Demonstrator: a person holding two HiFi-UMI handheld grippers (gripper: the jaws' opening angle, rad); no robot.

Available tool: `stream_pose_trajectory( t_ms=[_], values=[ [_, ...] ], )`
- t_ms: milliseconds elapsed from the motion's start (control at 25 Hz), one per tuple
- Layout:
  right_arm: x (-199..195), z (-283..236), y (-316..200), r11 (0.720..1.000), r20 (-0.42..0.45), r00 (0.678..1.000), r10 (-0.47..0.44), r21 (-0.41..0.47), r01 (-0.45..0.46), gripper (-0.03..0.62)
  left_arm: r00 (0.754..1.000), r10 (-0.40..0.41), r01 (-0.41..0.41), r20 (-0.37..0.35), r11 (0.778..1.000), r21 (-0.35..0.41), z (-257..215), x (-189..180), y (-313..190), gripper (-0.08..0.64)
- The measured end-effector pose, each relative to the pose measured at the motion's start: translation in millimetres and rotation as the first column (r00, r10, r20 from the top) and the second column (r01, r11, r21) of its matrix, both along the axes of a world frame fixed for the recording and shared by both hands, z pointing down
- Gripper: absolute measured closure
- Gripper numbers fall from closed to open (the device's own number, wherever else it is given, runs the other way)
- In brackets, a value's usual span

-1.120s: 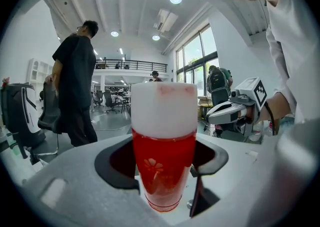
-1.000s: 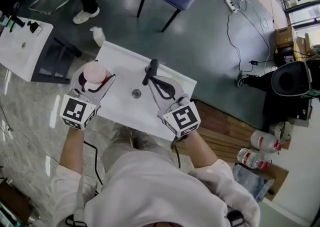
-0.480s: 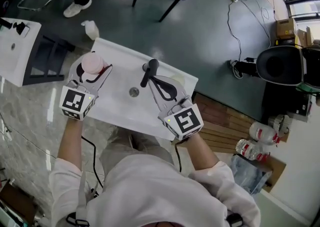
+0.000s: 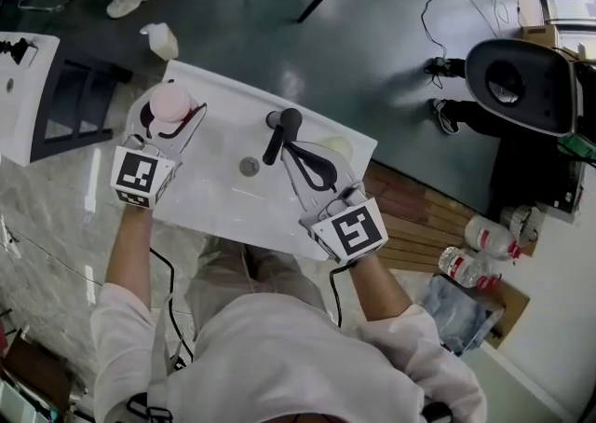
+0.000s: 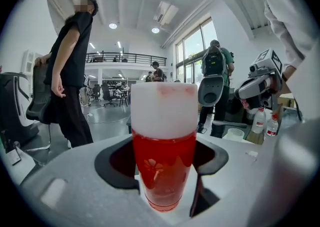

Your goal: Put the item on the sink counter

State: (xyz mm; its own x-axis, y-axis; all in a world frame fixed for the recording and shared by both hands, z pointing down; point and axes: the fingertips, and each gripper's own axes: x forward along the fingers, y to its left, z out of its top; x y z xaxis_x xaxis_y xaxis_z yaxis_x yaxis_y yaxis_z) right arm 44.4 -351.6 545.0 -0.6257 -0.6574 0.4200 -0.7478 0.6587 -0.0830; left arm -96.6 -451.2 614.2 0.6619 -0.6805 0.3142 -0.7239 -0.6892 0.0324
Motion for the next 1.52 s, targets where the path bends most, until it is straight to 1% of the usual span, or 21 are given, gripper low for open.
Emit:
stream_pose_trajectory(
  t_ms=[320,600,760,920,1160,1400,1520],
  values=[
    [2,17,-1,1.000,-0.006,1.000,0.012,-0.025,-0.012,0.588,1.000,-0.007,0.007,0.007,1.000,-0.001,34,-2,-18,0.261],
    [2,28,0,0.998,-0.006,0.999,0.038,-0.055,-0.038,0.588,1.000,-0.005,0.005,0.003,1.000,0.008,52,0,-28,0.260],
    [4,35,0,0.998,-0.023,0.999,0.037,-0.058,-0.038,0.588,1.000,-0.004,0.004,-0.002,1.000,0.012,59,0,-35,0.261],
    [3,39,0,0.997,-0.024,0.999,0.042,-0.064,-0.044,0.588,1.000,-0.005,0.005,-0.004,0.999,0.037,58,0,-41,0.260],
    [0,41,-3,0.997,-0.022,0.999,0.042,-0.067,-0.043,0.588,1.000,0.012,-0.013,0.014,0.997,0.080,58,1,-40,0.258],
    [-5,41,-5,0.997,-0.020,0.999,0.032,-0.066,-0.034,0.588,1.000,0.012,-0.014,0.019,0.995,0.102,57,3,-35,0.256],
    [-6,39,-6,0.998,-0.015,1.000,0.027,-0.063,-0.028,0.588,1.000,0.014,-0.016,0.019,0.995,0.096,56,4,-35,0.255]
  ],
)
